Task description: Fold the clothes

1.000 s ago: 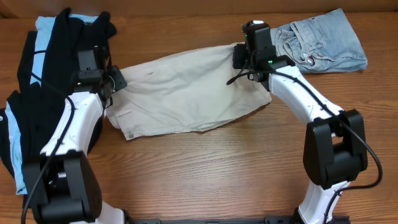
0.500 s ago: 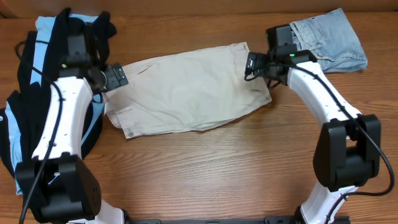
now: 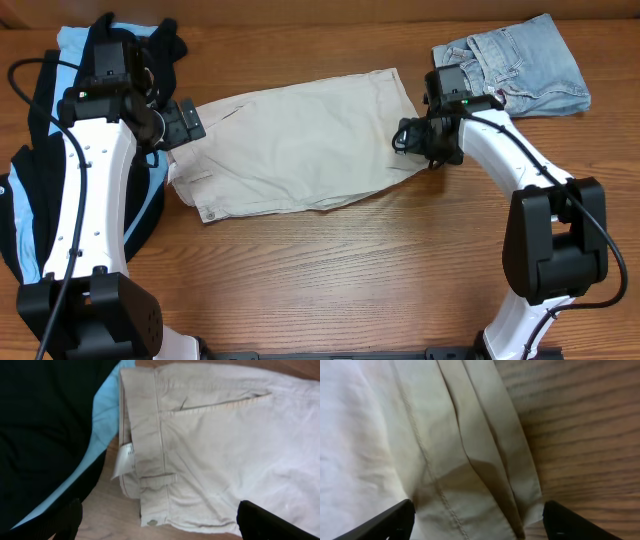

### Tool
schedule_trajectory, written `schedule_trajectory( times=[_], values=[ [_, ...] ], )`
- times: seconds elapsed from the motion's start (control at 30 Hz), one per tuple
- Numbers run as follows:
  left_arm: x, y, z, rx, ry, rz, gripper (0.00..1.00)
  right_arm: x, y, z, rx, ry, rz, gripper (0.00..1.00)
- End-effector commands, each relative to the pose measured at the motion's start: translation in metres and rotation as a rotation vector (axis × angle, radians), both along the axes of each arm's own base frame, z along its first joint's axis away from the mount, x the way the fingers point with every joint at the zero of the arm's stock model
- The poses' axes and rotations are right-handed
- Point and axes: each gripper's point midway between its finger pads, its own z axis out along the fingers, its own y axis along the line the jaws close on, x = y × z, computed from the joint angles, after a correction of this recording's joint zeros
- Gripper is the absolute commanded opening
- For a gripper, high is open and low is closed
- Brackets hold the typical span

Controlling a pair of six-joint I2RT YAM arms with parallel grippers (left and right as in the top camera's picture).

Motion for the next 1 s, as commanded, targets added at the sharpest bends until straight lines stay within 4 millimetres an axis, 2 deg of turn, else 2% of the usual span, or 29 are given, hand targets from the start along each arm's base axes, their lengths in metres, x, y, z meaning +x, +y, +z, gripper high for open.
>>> schedule_trajectory(
  times=[0.0,0.17,0.37,0.5,0.63,0.8,0.97],
  values=[
    [-0.002,-0.003,0.004,-0.009,0.002,-0.012,1.0,-0.006,0.001,-0.014,0.011,0.011,-0.005,0.76],
    [-0.006,-0.005,0.003,-0.011,0.017,-0.018,1.0,-0.007,-0.007,-0.031,-0.026,-0.021,-0.005,0.67],
    [-0.006,-0.014,0.003,-0.011,0.019,-0.042,1.0,-0.022,-0.017,-0.045,-0.072,0.015,-0.021,0.35],
    [-0.005,-0.022,0.003,-0.011,0.02,-0.062,1.0,-0.046,-0.029,-0.051,-0.11,0.113,-0.121,0.3],
    [-0.007,-0.03,0.002,-0.01,0.03,-0.084,1.0,-0.076,-0.046,-0.053,-0.163,0.234,-0.244,0.29],
    [-0.013,-0.033,-0.002,-0.008,0.057,-0.096,1.0,-0.111,-0.055,-0.05,-0.193,0.372,-0.368,0.22],
    [-0.017,-0.031,-0.009,0.005,0.083,-0.127,1.0,-0.139,-0.059,-0.04,-0.228,0.475,-0.404,0.21]
  ],
)
